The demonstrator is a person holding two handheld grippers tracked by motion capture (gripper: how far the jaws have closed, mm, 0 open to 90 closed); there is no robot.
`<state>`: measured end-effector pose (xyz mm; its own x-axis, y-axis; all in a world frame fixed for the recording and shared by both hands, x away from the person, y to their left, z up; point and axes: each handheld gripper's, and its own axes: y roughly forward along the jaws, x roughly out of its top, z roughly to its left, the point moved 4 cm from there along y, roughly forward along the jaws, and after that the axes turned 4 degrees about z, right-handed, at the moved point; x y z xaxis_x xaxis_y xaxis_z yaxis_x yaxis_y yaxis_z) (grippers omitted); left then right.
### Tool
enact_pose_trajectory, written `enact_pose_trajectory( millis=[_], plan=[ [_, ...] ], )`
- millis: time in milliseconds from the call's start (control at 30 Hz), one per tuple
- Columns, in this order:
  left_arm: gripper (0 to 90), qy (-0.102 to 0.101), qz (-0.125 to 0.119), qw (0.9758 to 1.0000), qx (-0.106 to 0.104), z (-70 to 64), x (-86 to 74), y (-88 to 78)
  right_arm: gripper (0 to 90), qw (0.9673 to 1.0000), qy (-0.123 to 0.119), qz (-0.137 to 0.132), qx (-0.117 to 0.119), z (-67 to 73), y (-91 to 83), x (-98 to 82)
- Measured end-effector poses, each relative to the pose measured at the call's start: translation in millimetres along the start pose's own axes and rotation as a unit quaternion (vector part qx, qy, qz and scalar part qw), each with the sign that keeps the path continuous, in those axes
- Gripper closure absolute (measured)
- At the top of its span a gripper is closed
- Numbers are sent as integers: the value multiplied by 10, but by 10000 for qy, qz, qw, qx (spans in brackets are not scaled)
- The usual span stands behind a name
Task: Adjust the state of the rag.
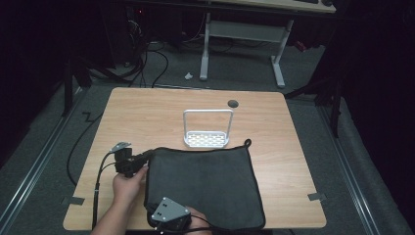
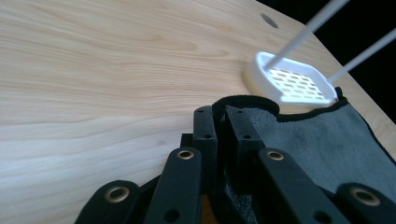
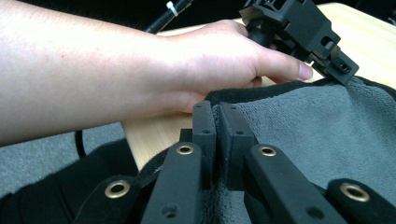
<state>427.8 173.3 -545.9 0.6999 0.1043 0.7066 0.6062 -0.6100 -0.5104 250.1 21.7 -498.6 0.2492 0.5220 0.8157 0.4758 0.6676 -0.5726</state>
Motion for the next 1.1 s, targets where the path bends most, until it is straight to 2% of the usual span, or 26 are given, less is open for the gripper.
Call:
enact_pose_trajectory(
  millis=[133, 267, 400, 533, 700, 933, 1000, 1100],
  plan=[
    [837, -238, -68, 9996, 139, 188, 47, -216, 865, 9999, -96, -72, 117, 113, 136, 143],
    [838, -250, -96, 9991, 320, 311, 97, -411, 865, 9994, -175, -150, 274, 228, 277, 283],
    [838, -221, -117, 9989, 397, 356, 140, -537, 865, 9986, -311, -193, 391, 335, 367, 400],
    [838, -144, -105, 9986, 491, 334, 190, -577, 866, 9984, -327, -274, 364, 328, 359, 453],
    [838, -23, -66, 9983, 574, 157, 225, -440, 866, 9990, -287, -305, 178, 209, 225, 392],
    [838, 245, -96, 9982, 533, -272, 302, -179, 865, 9993, -157, -331, -98, -7, -68, 190],
    [838, 328, -121, 9977, 588, -389, 322, -116, 865, 9991, -117, -357, -201, -69, -159, 125],
    [838, 338, -137, 9978, 547, -536, 340, -17, 864, 9988, -30, -365, -338, -168, -288, 17]
  ],
)
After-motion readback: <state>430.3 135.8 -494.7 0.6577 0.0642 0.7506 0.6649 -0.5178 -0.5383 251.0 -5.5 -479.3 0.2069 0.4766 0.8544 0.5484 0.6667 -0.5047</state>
